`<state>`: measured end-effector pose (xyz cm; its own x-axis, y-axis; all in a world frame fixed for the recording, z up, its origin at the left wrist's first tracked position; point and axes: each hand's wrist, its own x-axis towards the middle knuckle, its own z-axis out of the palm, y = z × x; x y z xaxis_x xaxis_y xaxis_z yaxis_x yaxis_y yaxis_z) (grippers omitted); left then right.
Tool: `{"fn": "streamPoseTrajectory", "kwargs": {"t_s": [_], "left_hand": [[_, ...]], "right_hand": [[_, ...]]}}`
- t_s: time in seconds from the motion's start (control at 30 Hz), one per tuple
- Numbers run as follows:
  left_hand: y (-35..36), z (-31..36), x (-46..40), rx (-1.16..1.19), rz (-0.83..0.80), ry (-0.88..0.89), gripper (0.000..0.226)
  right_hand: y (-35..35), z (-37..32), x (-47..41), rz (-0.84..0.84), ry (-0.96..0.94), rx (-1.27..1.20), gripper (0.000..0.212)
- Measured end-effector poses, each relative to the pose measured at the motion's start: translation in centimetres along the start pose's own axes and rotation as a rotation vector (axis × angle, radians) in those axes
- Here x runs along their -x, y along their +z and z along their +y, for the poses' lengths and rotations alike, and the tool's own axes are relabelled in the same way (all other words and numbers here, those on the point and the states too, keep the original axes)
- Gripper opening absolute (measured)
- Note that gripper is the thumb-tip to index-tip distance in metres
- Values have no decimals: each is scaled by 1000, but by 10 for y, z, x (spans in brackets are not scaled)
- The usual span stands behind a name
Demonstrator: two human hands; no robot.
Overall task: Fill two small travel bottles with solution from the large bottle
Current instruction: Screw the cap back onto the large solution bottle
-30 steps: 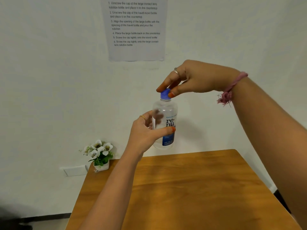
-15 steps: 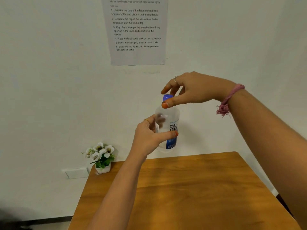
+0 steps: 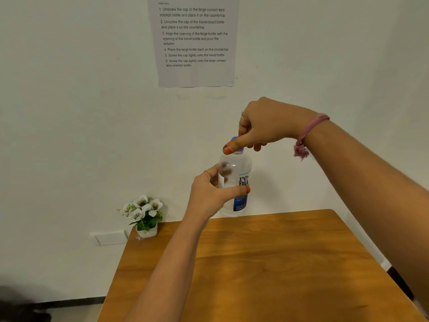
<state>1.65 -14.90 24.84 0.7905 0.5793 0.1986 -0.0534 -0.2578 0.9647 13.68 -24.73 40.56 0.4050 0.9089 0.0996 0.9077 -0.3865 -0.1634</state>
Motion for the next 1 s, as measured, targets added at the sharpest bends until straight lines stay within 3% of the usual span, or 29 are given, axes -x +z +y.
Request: {"fn": "streamPoseTrajectory", "kwargs": {"t_s": [0.1,0.2,0.4,0.8,1.0], "left_hand": [[-2,-4,1,10,-3,-25,63],[-2,-8,2,24,1,-47,64],[1,-15,5,26,-6,-91,74],[1,-22,8,-11,-19,-94,73],[-2,-23,7,-14,-20,-107,72]], "right_hand": [[-11,-3,2,-113,-21,-102,67],[-14,-7,0,-177,-118,-100,32],[2,-9,-9,-160,-52,-58,13],[6,-6,-13,-224,31,-202,42],[8,-9,-14,-257,-64,-56,26]]}}
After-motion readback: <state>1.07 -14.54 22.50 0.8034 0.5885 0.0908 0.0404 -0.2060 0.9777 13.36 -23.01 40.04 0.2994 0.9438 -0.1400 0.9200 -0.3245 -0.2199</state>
